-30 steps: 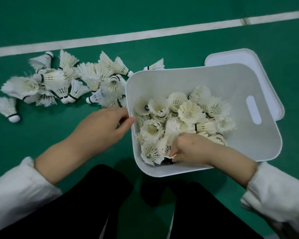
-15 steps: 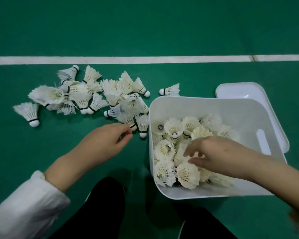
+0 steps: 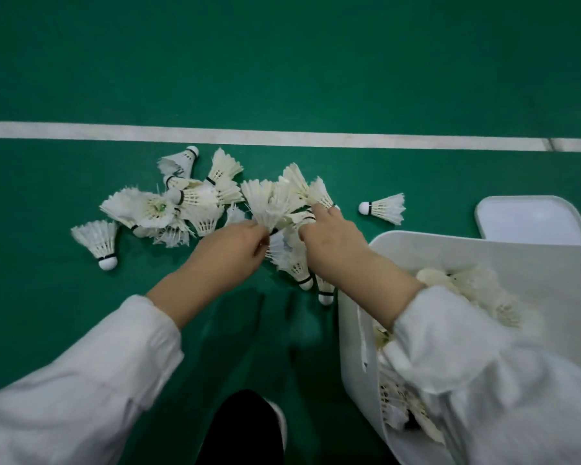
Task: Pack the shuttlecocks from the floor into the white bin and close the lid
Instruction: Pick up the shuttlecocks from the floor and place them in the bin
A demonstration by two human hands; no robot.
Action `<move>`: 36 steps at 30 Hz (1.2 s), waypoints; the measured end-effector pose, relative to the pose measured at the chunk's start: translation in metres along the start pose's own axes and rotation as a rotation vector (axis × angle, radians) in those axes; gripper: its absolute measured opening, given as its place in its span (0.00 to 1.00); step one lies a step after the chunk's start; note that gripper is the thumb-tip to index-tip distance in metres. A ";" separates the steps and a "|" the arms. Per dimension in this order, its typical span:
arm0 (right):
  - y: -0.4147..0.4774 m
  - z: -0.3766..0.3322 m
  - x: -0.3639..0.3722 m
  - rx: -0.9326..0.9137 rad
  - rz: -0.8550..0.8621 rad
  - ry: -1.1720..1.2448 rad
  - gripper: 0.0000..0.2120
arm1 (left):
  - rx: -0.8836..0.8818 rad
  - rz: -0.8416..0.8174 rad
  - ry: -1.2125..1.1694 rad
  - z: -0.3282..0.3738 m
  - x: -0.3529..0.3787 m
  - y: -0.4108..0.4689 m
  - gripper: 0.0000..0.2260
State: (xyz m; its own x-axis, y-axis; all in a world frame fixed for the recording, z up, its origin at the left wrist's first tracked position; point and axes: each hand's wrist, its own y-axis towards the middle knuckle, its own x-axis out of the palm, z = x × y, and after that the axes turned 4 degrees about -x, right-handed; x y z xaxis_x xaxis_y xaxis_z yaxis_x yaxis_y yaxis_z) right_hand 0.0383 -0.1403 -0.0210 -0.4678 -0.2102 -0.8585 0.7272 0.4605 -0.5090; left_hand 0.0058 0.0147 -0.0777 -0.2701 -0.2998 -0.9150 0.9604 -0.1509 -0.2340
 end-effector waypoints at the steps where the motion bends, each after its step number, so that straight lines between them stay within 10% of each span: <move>1: 0.006 -0.001 0.001 0.029 -0.054 -0.022 0.18 | -0.004 0.029 -0.014 -0.002 0.000 0.008 0.08; 11: 0.001 -0.020 0.007 0.102 0.056 0.281 0.12 | -0.045 0.037 -0.047 -0.013 0.029 0.056 0.10; 20: -0.025 -0.056 0.081 0.271 0.212 0.591 0.11 | -0.099 0.413 -0.194 -0.031 0.017 0.004 0.11; 29: -0.027 -0.056 0.108 0.240 0.240 0.562 0.10 | -0.208 0.148 -0.462 -0.029 0.015 -0.043 0.06; 36: -0.036 -0.055 0.108 0.253 0.194 0.597 0.10 | -0.046 0.092 0.051 -0.019 0.035 -0.043 0.17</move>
State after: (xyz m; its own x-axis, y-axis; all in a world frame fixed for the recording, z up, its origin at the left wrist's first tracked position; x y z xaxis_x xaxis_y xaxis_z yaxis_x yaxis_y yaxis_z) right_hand -0.0659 -0.1327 -0.0917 -0.4611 0.4021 -0.7910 0.8873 0.2109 -0.4101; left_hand -0.0440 0.0289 -0.1064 -0.1781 -0.2615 -0.9486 0.9834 -0.0816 -0.1621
